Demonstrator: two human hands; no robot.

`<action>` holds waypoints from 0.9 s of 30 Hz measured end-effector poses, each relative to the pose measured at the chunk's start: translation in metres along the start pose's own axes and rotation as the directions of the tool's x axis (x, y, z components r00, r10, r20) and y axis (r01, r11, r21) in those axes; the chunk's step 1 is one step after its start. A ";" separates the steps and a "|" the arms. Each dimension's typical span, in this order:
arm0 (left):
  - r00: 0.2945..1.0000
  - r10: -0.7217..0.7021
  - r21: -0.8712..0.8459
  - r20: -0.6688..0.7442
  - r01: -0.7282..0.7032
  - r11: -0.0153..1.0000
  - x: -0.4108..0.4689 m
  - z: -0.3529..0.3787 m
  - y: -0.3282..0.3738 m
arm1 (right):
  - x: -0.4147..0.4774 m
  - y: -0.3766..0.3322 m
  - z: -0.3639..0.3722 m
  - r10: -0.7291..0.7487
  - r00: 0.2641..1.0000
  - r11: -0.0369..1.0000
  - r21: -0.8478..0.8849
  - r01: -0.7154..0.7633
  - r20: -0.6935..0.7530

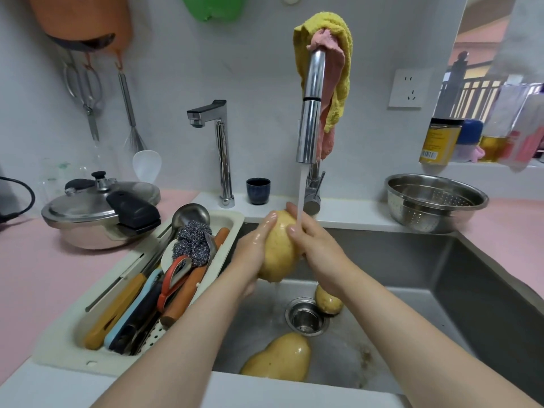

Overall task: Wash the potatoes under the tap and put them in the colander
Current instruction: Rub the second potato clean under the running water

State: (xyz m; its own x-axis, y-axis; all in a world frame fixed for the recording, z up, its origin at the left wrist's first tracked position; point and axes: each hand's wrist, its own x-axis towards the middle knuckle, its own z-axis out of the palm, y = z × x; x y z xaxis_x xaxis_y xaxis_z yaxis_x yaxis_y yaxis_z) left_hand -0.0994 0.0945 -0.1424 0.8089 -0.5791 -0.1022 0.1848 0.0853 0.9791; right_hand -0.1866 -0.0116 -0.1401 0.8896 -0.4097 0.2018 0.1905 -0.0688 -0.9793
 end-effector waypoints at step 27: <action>0.972 0.220 0.063 -0.078 -0.215 0.975 0.007 0.009 0.002 | -0.004 0.000 0.012 0.100 0.990 0.985 0.148 -0.085 -0.103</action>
State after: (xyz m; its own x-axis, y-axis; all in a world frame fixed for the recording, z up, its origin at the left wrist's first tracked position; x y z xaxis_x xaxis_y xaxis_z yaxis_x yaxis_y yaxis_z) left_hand -0.0987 0.0837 -0.1396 0.8708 -0.4809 0.1022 -0.0291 0.1570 0.9872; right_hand -0.1846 0.0011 -0.1407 0.8565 -0.5064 0.0996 0.1738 0.1012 -0.9796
